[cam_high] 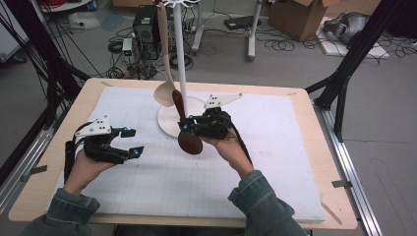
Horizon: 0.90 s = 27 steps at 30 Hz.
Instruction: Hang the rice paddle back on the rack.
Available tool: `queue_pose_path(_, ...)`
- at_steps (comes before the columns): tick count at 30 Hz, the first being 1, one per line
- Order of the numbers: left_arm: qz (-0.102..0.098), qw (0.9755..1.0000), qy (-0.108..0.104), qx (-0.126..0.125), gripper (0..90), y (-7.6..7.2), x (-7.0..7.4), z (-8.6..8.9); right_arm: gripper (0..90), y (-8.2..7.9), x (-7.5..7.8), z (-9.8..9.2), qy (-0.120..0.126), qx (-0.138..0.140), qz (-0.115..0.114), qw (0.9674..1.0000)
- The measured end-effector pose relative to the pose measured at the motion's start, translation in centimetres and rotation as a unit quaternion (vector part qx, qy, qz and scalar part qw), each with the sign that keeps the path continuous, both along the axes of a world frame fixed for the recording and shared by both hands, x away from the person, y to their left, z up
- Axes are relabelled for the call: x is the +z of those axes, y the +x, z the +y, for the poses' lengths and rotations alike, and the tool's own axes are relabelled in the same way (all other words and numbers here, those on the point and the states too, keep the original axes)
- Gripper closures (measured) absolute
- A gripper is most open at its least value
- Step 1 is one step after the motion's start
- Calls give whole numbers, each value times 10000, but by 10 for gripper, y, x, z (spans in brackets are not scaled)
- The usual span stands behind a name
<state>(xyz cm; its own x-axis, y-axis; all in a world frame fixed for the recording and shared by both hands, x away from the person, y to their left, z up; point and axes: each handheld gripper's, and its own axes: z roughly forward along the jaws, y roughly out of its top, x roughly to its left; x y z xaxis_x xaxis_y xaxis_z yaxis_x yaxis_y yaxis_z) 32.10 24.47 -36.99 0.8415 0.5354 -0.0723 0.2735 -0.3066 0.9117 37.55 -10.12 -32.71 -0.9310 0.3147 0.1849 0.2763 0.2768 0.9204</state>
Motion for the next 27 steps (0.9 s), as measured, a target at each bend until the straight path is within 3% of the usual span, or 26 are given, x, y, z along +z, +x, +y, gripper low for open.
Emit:
queue_pose_path(14,42,10000,39,24,227,1,-3,0,777,15,36,-6,195,-124,-125,9997)
queue_pose_path(27,50,10000,16,49,220,1,-3,3,777,34,64,4,271,-74,-160,9995)
